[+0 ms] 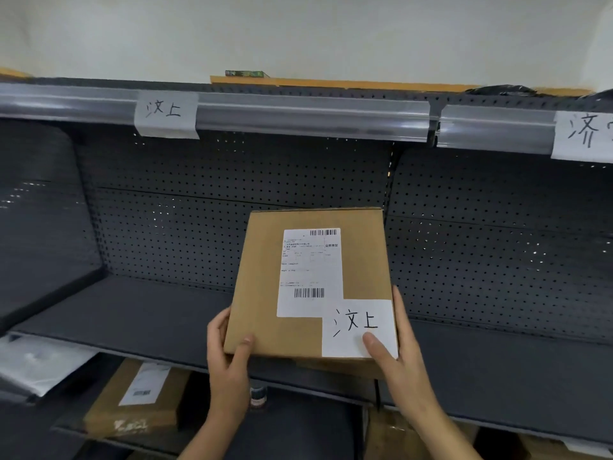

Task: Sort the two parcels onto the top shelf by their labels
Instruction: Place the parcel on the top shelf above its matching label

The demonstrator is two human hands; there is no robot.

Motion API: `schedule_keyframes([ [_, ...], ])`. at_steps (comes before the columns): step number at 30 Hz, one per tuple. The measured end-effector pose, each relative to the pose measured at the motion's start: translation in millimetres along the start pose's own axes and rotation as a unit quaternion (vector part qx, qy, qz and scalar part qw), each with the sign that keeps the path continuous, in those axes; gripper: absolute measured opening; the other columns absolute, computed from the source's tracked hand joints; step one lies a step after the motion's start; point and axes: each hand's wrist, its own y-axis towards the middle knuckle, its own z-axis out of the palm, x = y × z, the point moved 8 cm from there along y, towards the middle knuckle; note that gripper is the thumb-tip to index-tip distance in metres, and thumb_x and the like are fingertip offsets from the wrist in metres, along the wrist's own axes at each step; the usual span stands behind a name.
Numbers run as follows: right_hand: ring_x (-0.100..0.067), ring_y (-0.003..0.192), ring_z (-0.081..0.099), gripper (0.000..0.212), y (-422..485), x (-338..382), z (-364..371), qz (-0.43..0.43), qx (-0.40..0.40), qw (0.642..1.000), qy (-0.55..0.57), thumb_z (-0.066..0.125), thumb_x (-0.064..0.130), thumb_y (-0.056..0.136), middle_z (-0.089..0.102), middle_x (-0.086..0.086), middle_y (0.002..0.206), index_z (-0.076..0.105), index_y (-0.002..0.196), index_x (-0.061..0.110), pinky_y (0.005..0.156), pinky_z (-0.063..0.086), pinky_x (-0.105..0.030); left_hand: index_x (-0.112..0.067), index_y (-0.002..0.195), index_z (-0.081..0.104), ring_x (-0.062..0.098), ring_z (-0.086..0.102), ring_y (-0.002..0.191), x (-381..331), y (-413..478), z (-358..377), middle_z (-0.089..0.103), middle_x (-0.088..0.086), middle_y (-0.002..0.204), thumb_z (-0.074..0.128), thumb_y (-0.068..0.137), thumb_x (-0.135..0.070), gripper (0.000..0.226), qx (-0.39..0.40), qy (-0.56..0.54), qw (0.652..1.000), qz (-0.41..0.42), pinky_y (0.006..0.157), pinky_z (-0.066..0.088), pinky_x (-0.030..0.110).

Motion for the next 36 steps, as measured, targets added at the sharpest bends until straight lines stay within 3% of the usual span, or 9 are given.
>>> schedule_keyframes([
  [6, -0.006, 0.148, 0.035, 0.099, -7.6, 30.8, 53.9, -0.041, 0.075, 0.996, 0.015, 0.073, 0.069, 0.072, 0.034, 0.021, 0.162, 0.017, 0.153, 0.059, 0.121, 0.031, -0.051, -0.033, 0.124, 0.053, -0.002, 0.059, 0.101, -11.0, -4.2, -69.5, 0.061, -0.032, 0.112, 0.058, 0.082, -0.03, 0.042, -0.067, -0.021, 0.997, 0.022, 0.082, 0.05, 0.017],
  [9, -0.004, 0.151, 0.028, 0.098, -12.1, 45.4, 81.8, -0.064, 0.109, 0.992, 0.006, 0.073, 0.069, 0.072, 0.024, 0.024, 0.165, 0.012, 0.148, 0.068, 0.121, 0.03, -0.053, -0.039, 0.124, 0.058, 0.001, 0.063, 0.108, -15.5, -9.6, -102.6, 0.064, -0.018, 0.125, 0.054, 0.092, -0.013, 0.042, -0.103, -0.043, 0.994, 0.021, 0.087, 0.054, 0.023],
  [12, 0.002, 0.153, 0.018, 0.1, -17.0, 67.3, 106.2, -0.103, 0.126, 0.987, -0.003, 0.074, 0.059, 0.074, 0.015, 0.028, 0.166, 0.008, 0.148, 0.069, 0.122, 0.026, -0.053, -0.033, 0.124, 0.059, -0.001, 0.065, 0.109, -31.3, -11.4, -135.2, 0.061, -0.004, 0.133, 0.05, 0.095, -0.006, 0.04, -0.14, -0.049, 0.988, 0.031, 0.087, 0.054, 0.016],
  [16, 0.0, 0.152, 0.02, 0.103, -22.2, 101.1, 128.7, -0.151, 0.131, 0.98, 0.0, 0.074, 0.056, 0.075, 0.015, 0.024, 0.167, 0.005, 0.152, 0.062, 0.121, 0.029, -0.051, -0.028, 0.138, 0.051, 0.022, 0.06, 0.12, -66.0, -7.9, -167.2, 0.061, 0.003, 0.135, 0.058, 0.082, -0.038, 0.057, -0.158, -0.016, 0.985, 0.062, 0.096, 0.052, 0.038],
  [25, -0.016, 0.149, 0.036, 0.094, 10.5, 192.6, 137.4, -0.228, 0.084, 0.969, 0.051, 0.064, 0.073, 0.075, 0.03, 0.008, 0.166, 0.008, 0.151, 0.064, 0.116, 0.038, -0.052, -0.01, 0.148, 0.044, 0.033, 0.05, 0.134, -159.6, 52.9, -183.2, 0.053, 0.017, 0.145, 0.055, 0.087, -0.036, 0.068, -0.12, -0.004, 0.979, 0.167, 0.112, 0.035, 0.061],
  [28, -0.005, 0.142, 0.043, 0.091, 32.0, 227.1, 134.5, -0.24, 0.063, 0.968, 0.043, 0.064, 0.063, 0.082, 0.042, 0.009, 0.159, 0.016, 0.158, 0.044, 0.115, 0.042, -0.037, -0.022, 0.139, 0.055, 0.026, 0.057, 0.122, -187.0, 80.0, -175.4, 0.062, 0.004, 0.131, 0.057, 0.087, -0.036, 0.054, -0.101, -0.01, 0.98, 0.172, 0.106, 0.039, 0.067],
  [31, 0.028, 0.112, 0.048, 0.062, 59.6, 263.5, 129.5, -0.249, 0.054, 0.966, 0.043, 0.065, 0.041, 0.094, 0.052, 0.032, 0.129, 0.028, 0.143, 0.046, 0.087, 0.039, 0.004, -0.018, 0.137, 0.054, 0.021, 0.057, 0.119, -217.7, 111.3, -163.2, 0.062, 0.005, 0.128, 0.06, 0.083, -0.037, 0.058, -0.076, -0.023, 0.981, 0.178, 0.107, 0.041, 0.052],
  [33, 0.035, 0.1, 0.045, 0.057, 83.2, 283.2, 124.8, -0.242, 0.045, 0.969, 0.032, 0.062, 0.038, 0.097, 0.047, 0.039, 0.119, 0.03, 0.143, 0.044, 0.078, 0.034, 0.009, -0.012, 0.139, 0.054, 0.028, 0.055, 0.12, -238.7, 137.2, -152.5, 0.06, 0.014, 0.132, 0.059, 0.082, -0.038, 0.063, -0.047, -0.018, 0.983, 0.175, 0.104, 0.041, 0.049],
  [36, 0.016, 0.107, 0.047, 0.064, 122.6, 311.1, 121.3, -0.217, 0.043, 0.975, 0.017, 0.055, 0.048, 0.098, 0.049, 0.024, 0.129, 0.032, 0.155, 0.03, 0.082, 0.035, 0.001, -0.017, 0.132, 0.06, 0.032, 0.053, 0.119, -268.6, 176.3, -137.1, 0.06, 0.009, 0.126, 0.059, 0.078, -0.044, 0.061, -0.022, -0.01, 0.986, 0.162, 0.1, 0.041, 0.053],
])
